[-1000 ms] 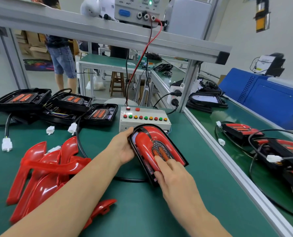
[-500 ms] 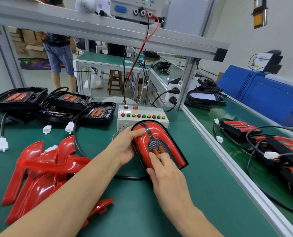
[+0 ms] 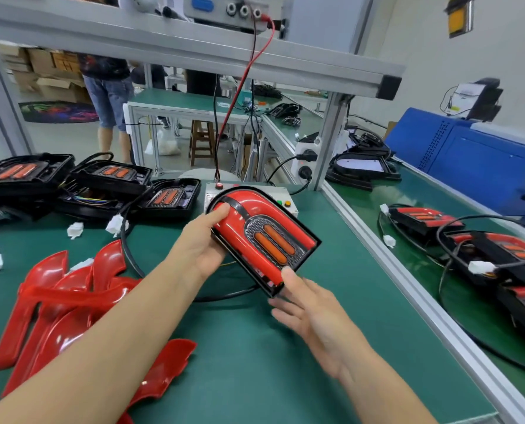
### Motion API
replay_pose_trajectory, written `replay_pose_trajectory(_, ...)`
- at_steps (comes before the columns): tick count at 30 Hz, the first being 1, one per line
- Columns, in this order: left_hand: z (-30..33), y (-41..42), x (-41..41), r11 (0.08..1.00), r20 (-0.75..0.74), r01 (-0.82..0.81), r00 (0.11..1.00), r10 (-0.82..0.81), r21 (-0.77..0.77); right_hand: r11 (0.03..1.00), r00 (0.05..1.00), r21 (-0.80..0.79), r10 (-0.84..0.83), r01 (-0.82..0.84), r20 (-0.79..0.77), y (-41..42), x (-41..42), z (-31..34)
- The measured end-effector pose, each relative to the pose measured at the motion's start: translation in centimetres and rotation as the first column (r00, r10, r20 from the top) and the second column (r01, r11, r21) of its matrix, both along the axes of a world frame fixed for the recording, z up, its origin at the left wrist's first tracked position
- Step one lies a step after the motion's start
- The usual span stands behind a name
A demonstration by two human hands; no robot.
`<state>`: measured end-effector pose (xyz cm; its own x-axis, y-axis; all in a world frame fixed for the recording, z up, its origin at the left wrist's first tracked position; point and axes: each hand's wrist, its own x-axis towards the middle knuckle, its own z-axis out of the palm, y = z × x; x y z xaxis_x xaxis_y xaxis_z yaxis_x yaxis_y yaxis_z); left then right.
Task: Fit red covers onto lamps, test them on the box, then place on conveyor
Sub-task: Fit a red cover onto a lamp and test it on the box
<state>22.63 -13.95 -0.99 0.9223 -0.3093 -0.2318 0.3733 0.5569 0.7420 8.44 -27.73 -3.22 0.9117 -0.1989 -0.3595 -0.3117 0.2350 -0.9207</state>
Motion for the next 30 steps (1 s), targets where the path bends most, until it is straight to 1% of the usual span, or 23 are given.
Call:
replay_pose_trajectory(1,-0.1,-0.1,-0.2,1.000,0.004,0.014,1.000,-0.014,0.009,0.993,1.000,0.115,0.005,-0.007,0.018,0.2,0.4,0.0)
replay_pose_trajectory(3,-0.2,-0.4,-0.4,1.000,0.012,0.027,1.000,-0.028,0.014,0.968,0.999,0.249,-0.021,0.014,0.027,0.5,1.0,-0.1)
replay_pose_trajectory(8,-0.2,-0.5,-0.6,0.999,0.053,0.038,0.998,-0.040,0.026,0.932,0.999,0.362,-0.032,0.016,0.036,0.4,1.7,-0.6)
replay_pose_trajectory(12,-0.2,-0.5,-0.7,0.994,0.098,0.082,0.991,-0.088,0.066,0.897,0.996,0.440,-0.062,0.027,0.065,0.4,1.9,-0.7)
replay_pose_trajectory(19,-0.2,-0.3,-0.6,0.992,0.089,0.101,0.990,-0.107,0.074,0.911,0.993,0.413,-0.059,0.012,0.102,0.6,1.9,-0.7)
replay_pose_trajectory(22,-0.2,-0.3,-0.6,0.993,0.104,0.076,0.991,-0.085,0.089,0.941,0.991,0.337,-0.055,0.011,0.120,0.7,1.8,-0.9)
replay_pose_trajectory(25,-0.1,-0.6,-0.6,0.990,0.151,0.033,0.987,-0.053,0.136,0.962,0.989,0.270,-0.067,0.030,0.132,1.0,1.6,-1.4)
replay_pose_trajectory(30,0.1,-1.0,-0.8,0.990,0.147,0.062,0.986,-0.081,0.129,0.952,0.986,0.302,-0.090,0.045,0.138,1.0,1.8,-1.6)
